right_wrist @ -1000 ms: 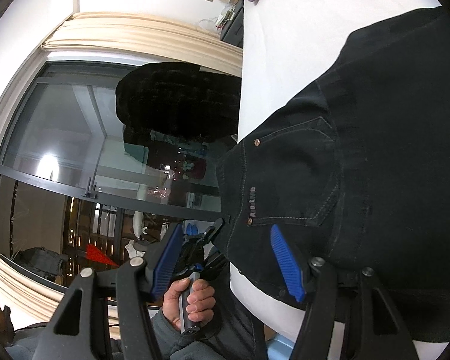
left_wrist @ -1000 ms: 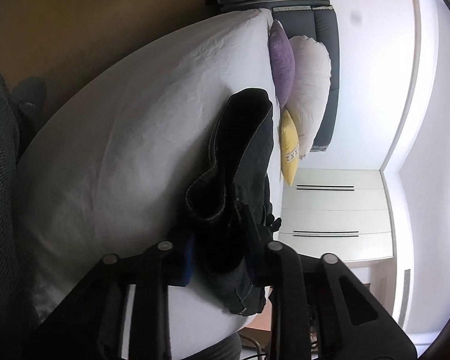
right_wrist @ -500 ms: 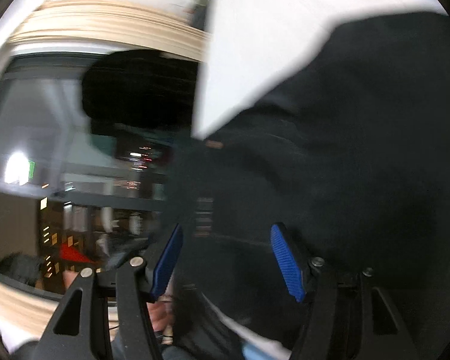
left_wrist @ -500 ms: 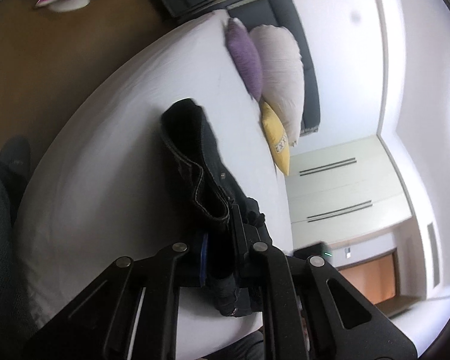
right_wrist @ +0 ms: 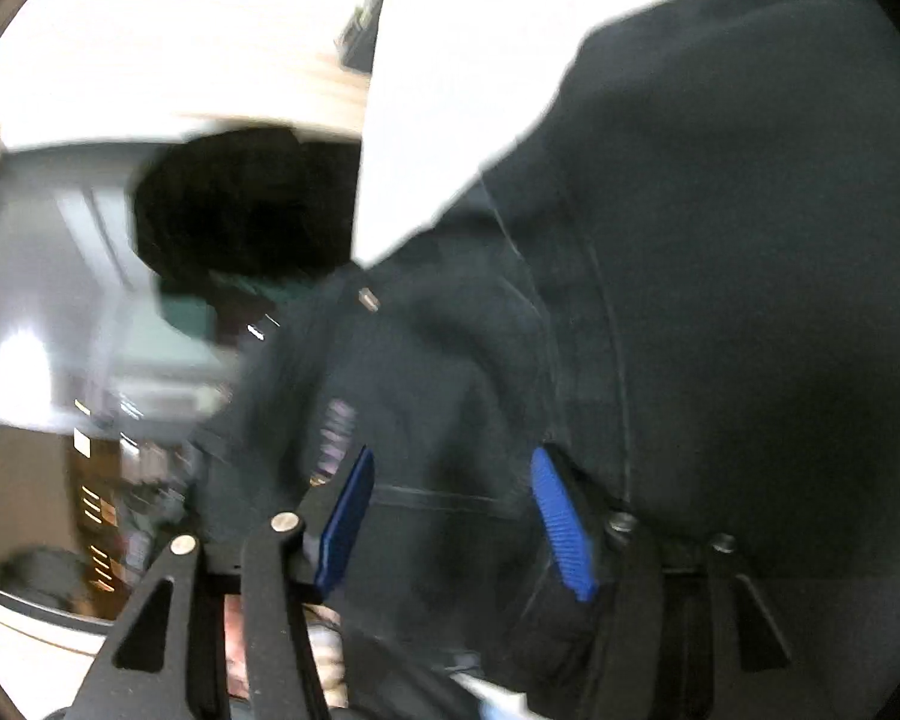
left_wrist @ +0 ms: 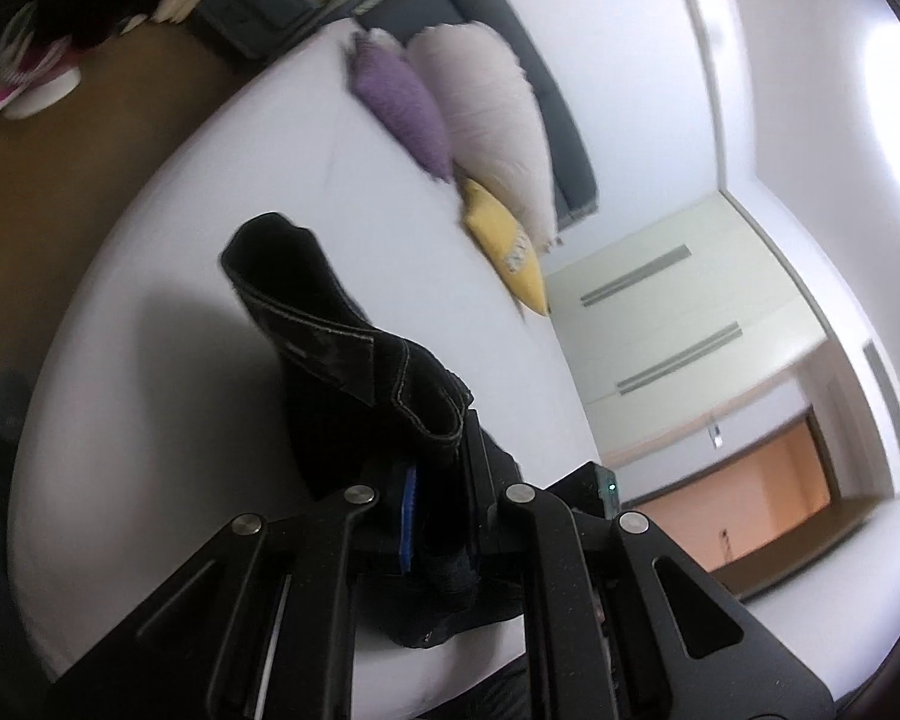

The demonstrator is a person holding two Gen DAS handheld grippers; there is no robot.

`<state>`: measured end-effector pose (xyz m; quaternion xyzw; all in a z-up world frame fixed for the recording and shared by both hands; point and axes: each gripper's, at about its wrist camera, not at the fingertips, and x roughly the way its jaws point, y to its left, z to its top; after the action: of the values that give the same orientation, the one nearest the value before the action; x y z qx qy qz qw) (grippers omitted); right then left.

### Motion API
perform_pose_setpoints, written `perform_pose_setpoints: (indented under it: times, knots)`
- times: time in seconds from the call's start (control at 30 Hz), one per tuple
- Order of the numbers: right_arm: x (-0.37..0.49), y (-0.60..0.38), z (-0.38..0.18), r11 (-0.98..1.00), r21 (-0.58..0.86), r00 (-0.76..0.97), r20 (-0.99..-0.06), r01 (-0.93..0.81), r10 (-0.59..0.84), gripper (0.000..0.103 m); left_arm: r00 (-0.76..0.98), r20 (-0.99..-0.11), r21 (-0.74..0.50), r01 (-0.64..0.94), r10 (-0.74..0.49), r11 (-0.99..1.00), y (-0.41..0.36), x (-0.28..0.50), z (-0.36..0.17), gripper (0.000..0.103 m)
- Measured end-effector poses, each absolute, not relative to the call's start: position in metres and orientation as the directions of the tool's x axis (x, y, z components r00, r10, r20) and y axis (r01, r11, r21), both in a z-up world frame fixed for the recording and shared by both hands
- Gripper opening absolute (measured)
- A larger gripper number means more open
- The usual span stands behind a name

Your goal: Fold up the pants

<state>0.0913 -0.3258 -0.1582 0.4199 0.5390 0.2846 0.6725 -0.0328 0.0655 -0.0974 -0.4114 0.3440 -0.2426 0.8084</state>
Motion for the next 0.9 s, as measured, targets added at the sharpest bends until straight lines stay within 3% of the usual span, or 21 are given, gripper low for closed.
perform_pose_setpoints:
  times: [0.07,0.2,0.47,0.7,0.8,0.9]
  knots:
    - [0.090,-0.347,-0.141,0.452,0.891,0.326,-0.442,0.047,0.836,0.071,0.631,-0.352,-0.804,0.175,-0.692,0.568,0.042,-0.025,-0.075,0.010]
    - [0.097,-0.377,-0.109,0.432,0.902,0.339,-0.411,0.017,0.846,0.071,0.576,-0.355,-0.747,0.299,-0.736,0.594,-0.023,-0.009,-0.043,0.010]
    - [0.102,-0.398,-0.026,0.512,0.845,0.303,-0.452,-0.154,0.839,0.084,0.398,-0.433,-0.653,0.481,-0.809,0.586,-0.174,0.006,-0.042,0.010]
    - [0.089,-0.419,-0.045,0.653,0.750,0.277,-0.609,-0.105,0.743,0.086,0.315,-0.531,-0.559,0.567,-0.787,0.605,-0.248,-0.004,-0.063,0.010]
    - [0.094,-0.435,-0.071,0.676,0.737,0.271,-0.649,-0.010,0.711,0.075,0.308,-0.561,-0.521,0.590,-0.768,0.617,-0.266,-0.005,-0.066,0.010]
    - [0.091,-0.453,-0.092,0.669,0.739,0.265,-0.663,0.083,0.700,0.074,0.306,-0.579,-0.495,0.605,-0.756,0.624,-0.278,-0.002,-0.070,0.010]
